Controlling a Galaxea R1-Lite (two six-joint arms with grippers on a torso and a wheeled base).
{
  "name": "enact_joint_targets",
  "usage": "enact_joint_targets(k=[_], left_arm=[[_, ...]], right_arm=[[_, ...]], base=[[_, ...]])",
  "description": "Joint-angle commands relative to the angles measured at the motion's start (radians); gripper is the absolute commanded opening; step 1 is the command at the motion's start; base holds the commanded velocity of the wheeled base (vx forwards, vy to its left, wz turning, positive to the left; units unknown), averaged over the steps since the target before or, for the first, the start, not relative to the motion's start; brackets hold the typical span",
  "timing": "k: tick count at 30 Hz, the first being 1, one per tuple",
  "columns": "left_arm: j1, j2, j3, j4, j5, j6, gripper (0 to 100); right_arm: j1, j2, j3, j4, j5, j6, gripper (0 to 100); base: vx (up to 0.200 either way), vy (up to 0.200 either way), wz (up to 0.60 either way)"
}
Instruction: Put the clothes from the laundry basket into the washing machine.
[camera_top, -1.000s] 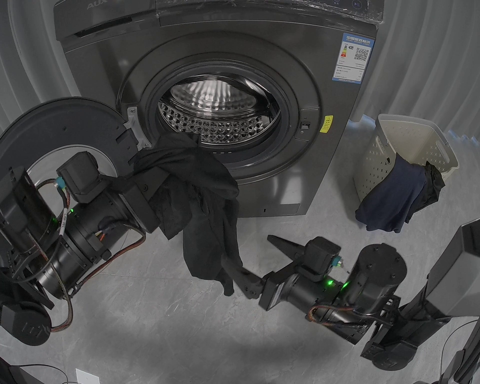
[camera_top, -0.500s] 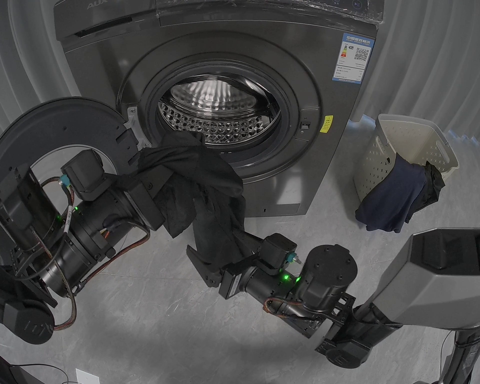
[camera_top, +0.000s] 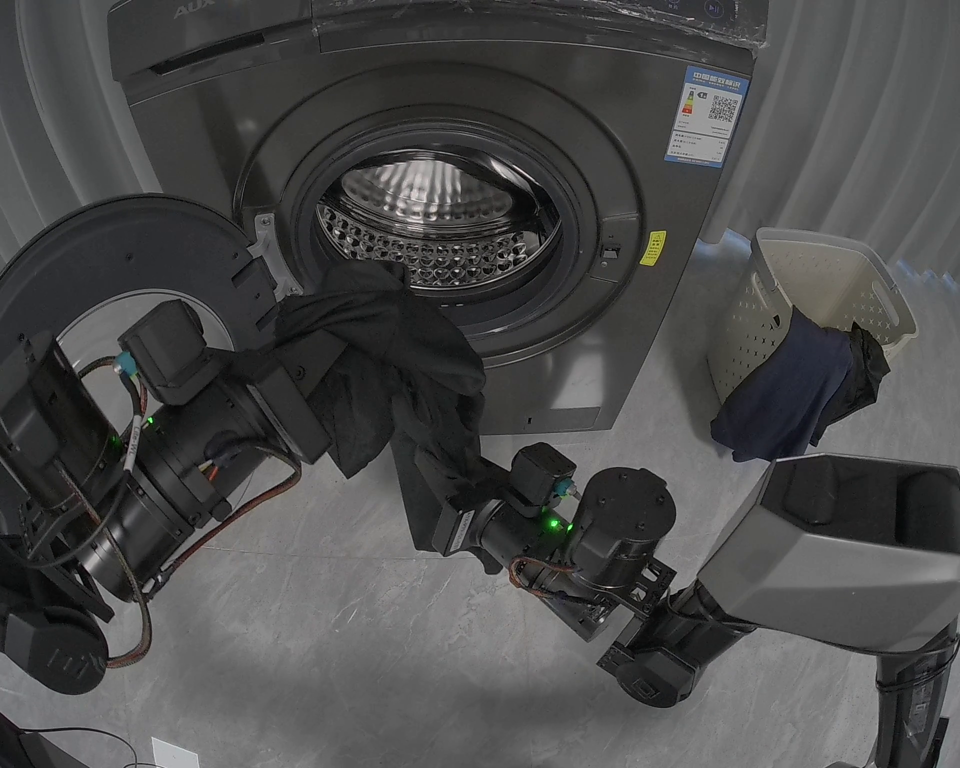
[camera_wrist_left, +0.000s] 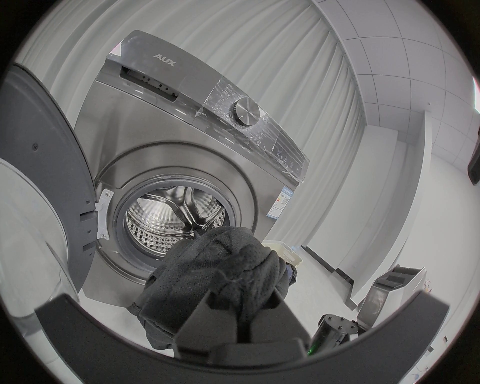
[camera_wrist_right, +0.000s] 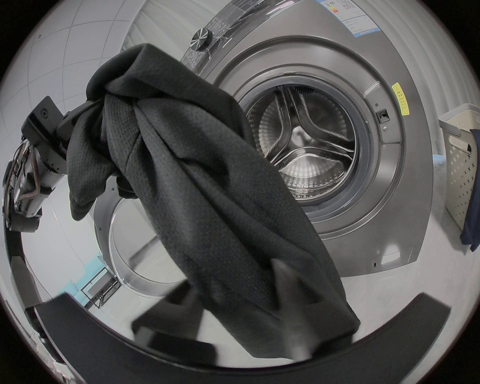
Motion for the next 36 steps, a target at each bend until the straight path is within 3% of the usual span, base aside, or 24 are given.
enact_joint_targets(k=[1, 3, 9, 15, 16, 21, 30, 36], left_arm=[[0.008, 0.009, 0.015, -0.001, 0.002, -0.001, 0], [0.015, 0.012, 0.018, -0.001, 0.002, -0.001, 0], [0.102, 0.048, 0.01, -0.001, -0.003, -0.002, 0], [0.186, 0.069, 0.004, 0.01, -0.006, -0.009, 0], [0.197, 0.077, 0.006, 0.01, -0.004, -0.013, 100], [0.234, 0.114, 0.049, 0.0, 0.0, -0.024, 100], [0.222, 0.141, 0.199, -0.006, -0.01, -0.015, 100], [0.125, 0.143, 0.276, -0.006, -0.013, -0.01, 100]], right_arm=[[0.002, -0.029, 0.03, -0.001, -0.002, 0.0, 0], [0.008, -0.055, 0.061, -0.001, -0.002, 0.0, 0], [-0.019, -0.277, 0.273, 0.007, 0.006, -0.011, 0], [-0.041, -0.392, 0.371, 0.008, 0.041, -0.014, 0], [-0.041, -0.408, 0.38, 0.01, 0.044, -0.014, 0], [-0.025, -0.44, 0.386, 0.013, 0.046, -0.014, 0], [-0.022, -0.428, 0.329, 0.013, 0.046, -0.012, 0], [-0.013, -0.411, 0.242, 0.051, 0.047, -0.012, 0]], base=[[0.0, 0.0, 0.0], [0.0, 0.0, 0.0], [0.0, 0.0, 0.0], [0.0, 0.0, 0.0], [0.0, 0.0, 0.0], [0.0, 0.0, 0.0], [0.0, 0.0, 0.0], [0.0, 0.0, 0.0]])
